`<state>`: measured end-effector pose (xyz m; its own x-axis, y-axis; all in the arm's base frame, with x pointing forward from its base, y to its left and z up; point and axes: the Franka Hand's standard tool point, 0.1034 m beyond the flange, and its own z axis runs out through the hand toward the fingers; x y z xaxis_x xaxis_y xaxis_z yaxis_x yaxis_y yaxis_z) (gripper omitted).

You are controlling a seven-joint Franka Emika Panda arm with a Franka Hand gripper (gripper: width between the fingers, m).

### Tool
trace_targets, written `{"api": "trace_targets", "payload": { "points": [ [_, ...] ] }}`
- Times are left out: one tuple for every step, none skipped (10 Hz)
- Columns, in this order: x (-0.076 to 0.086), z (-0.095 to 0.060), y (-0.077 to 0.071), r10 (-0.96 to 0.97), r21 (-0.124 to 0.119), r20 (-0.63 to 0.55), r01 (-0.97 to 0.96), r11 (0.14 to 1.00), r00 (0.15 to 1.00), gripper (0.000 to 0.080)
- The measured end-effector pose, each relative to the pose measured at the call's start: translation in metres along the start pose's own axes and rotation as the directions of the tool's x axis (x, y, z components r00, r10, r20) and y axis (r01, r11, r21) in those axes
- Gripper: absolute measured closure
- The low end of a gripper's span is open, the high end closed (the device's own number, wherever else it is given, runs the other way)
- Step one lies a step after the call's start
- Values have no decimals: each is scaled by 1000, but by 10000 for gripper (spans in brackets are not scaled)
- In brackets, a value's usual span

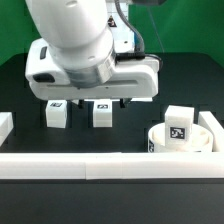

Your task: Assemble stool

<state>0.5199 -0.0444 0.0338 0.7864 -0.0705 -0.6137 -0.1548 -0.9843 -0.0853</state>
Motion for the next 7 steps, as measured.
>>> {"api": "trace_targets", "payload": {
  "points": [
    [0, 1, 2, -12, 2, 4, 12, 1000, 1000, 151],
    [-2, 2, 1, -9, 4, 18, 9, 1000, 1000, 151],
    [-3, 3, 1, -8, 5, 26, 8, 1000, 1000, 151],
    [-6, 7, 1, -7, 8, 59, 6, 1000, 998, 151],
    [-9, 12, 1, -5, 13, 127, 3, 1000, 992, 151],
    [-9, 16, 1, -6, 19, 215, 2, 1000, 977, 151],
    [-8, 19, 2, -8, 21, 265, 2, 1000, 964, 151]
  ]
}}
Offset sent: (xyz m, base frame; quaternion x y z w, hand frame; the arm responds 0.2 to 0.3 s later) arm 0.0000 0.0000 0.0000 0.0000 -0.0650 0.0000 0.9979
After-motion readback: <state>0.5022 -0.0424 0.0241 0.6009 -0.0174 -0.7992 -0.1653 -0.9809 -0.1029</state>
